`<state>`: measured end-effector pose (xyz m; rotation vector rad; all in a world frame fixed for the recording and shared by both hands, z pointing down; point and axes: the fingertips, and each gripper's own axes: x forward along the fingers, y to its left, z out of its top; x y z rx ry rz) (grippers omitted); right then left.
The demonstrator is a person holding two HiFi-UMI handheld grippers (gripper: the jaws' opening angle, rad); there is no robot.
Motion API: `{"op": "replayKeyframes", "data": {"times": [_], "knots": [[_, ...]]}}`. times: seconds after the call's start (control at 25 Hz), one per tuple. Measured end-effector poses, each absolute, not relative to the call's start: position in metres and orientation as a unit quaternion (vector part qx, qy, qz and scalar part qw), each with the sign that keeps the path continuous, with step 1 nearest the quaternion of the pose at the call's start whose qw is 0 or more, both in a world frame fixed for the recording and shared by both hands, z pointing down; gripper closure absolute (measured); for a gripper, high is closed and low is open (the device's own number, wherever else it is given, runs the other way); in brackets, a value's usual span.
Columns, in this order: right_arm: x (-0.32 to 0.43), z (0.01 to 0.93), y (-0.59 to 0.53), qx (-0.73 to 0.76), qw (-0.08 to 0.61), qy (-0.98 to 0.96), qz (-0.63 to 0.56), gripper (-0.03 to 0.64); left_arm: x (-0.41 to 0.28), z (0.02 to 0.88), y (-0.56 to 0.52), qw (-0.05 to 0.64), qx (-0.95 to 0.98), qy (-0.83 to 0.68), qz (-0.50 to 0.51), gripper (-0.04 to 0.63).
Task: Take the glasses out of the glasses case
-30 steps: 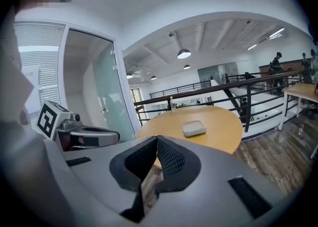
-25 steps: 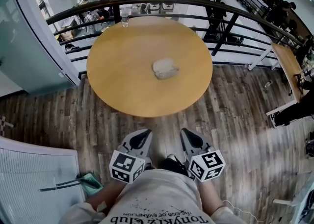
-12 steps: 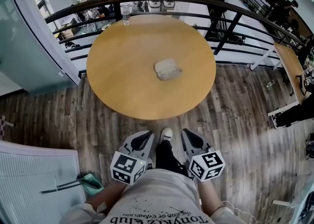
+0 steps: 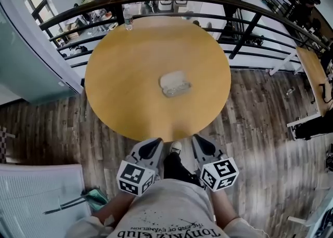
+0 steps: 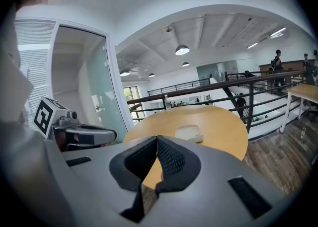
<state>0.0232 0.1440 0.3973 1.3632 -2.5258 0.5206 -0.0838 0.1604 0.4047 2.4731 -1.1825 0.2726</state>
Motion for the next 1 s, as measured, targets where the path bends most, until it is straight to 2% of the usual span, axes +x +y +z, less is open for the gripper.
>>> {"op": "replayKeyframes", "data": {"times": [0.72, 1.0], "knots": [[0.079, 0.382, -0.034, 0.428, 0.114, -0.878, 0.183, 0.592, -0.023, 0.391, -0.012, 0.199, 0.865, -0.448, 0.103, 0.57], [0.084, 0.386, -0.044, 0.419, 0.116, -0.882, 0.182, 0.592, -0.015, 0.389, -0.021, 0.195, 0.864, -0.454, 0.098, 0.57]]}}
